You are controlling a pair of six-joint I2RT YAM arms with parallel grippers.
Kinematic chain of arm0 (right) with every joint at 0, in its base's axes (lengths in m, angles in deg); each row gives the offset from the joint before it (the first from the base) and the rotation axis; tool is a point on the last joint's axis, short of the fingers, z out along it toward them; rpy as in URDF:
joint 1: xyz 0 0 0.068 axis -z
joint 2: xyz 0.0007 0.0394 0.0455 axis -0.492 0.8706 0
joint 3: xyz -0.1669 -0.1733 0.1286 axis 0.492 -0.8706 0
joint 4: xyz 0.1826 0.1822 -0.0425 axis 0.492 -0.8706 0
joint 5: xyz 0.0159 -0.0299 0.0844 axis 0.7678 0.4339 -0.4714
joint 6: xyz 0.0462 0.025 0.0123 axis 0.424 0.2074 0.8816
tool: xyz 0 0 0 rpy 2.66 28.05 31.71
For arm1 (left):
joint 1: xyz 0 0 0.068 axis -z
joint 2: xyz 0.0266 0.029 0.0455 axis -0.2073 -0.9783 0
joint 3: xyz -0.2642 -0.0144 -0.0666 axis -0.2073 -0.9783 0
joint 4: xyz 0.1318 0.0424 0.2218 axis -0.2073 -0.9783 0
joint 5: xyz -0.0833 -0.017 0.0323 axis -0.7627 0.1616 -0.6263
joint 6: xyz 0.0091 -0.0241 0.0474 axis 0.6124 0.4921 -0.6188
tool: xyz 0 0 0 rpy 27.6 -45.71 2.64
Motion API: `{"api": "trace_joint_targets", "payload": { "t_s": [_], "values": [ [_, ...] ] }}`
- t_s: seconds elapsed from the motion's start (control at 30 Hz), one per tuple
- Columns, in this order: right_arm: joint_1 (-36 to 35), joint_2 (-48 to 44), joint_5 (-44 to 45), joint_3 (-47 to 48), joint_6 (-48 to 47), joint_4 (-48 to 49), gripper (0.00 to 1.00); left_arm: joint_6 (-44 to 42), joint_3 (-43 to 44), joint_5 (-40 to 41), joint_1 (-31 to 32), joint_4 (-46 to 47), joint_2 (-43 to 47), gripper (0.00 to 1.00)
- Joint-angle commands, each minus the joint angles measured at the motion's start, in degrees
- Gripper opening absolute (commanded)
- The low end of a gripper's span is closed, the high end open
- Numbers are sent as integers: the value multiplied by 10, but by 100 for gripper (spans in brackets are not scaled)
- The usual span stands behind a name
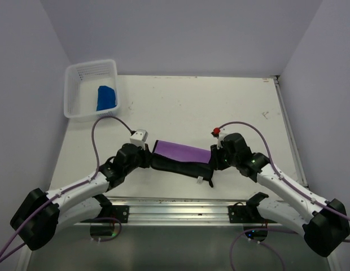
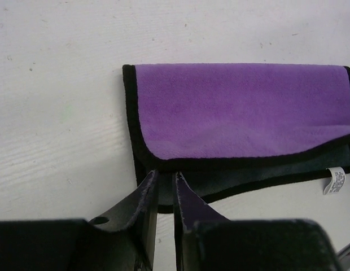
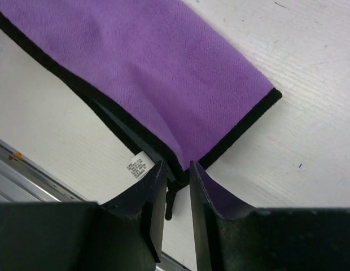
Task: Roll the towels
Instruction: Fold the towel
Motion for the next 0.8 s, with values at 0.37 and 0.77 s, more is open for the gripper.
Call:
{"api": "trace_joint_targets", "payload": {
  "t_s": [0.37,0.77],
  "values": [
    [-3,-22,26,23,33,-6,32,42,-9,4,2,-43,112,40],
    [-3,45,143,-10,180,40,36,24,9,2,3,-1,55,41]
  ]
}}
